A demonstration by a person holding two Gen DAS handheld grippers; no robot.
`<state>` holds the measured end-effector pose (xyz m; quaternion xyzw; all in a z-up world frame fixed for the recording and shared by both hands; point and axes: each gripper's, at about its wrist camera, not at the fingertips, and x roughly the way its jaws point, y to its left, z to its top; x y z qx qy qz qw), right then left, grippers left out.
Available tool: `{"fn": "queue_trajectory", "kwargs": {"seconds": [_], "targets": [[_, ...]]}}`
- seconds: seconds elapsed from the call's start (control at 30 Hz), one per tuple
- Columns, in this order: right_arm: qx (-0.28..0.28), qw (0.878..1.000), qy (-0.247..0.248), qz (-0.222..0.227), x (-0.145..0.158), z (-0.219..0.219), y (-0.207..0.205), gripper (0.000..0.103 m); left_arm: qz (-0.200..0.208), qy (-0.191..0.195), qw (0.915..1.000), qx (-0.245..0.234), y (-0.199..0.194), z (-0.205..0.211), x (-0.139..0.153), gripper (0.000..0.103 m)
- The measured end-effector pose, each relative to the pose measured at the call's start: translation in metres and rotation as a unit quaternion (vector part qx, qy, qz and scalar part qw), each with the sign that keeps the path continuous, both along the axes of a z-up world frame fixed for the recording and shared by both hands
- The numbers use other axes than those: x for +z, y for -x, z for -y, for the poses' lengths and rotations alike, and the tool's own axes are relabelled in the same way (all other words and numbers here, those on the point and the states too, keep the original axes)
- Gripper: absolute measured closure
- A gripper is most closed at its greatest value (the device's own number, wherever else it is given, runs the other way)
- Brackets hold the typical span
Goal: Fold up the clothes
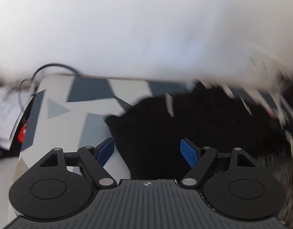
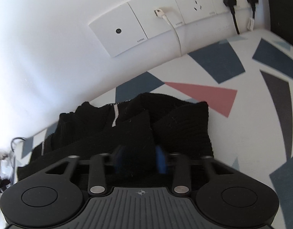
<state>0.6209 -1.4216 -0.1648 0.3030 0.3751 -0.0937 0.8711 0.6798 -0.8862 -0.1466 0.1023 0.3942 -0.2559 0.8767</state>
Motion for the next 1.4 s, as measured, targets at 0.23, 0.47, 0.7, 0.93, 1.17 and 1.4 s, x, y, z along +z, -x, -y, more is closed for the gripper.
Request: {"fn": "queue_trajectory", "kwargs": {"seconds": [0.23, 0.47, 0.7, 0.93, 1.17, 1.4], "targets": [[-0.009, 0.998, 0.033, 0.048, 0.028, -0.008, 0.011, 0.101, 0.082, -0.180, 0.9749, -0.102, 0.047, 0.037, -0.039, 0.029], [-0.009, 0.999, 0.041, 0.027, 0.041, -0.002, 0.041, 0.101, 0.077, -0.191, 0.9785, -0.005, 0.022, 0.015, -0.043, 0.035], [-0.008, 0.998, 0.054, -0.032, 0.015, -0.004, 0.048, 0.101, 0.074, -0.184, 0.9802, 0.009, 0.016, 0.004, -0.043, 0.034], [-0.014, 0.996, 0.082, -0.015, 0.025, -0.007, 0.045, 0.078, 0.060, -0.164, 0.9842, 0.031, 0.015, -0.002, -0.043, 0.030], [0.011, 0.995, 0.097, -0.013, 0.016, -0.014, 0.013, 0.076, 0.053, -0.159, 0.9849, 0.046, 0.016, -0.004, -0.042, 0.028], [0.030, 0.985, 0.163, -0.049, 0.006, -0.038, 0.000, 0.034, 0.030, -0.154, 0.9860, 0.056, 0.016, -0.003, -0.038, 0.010]]}}
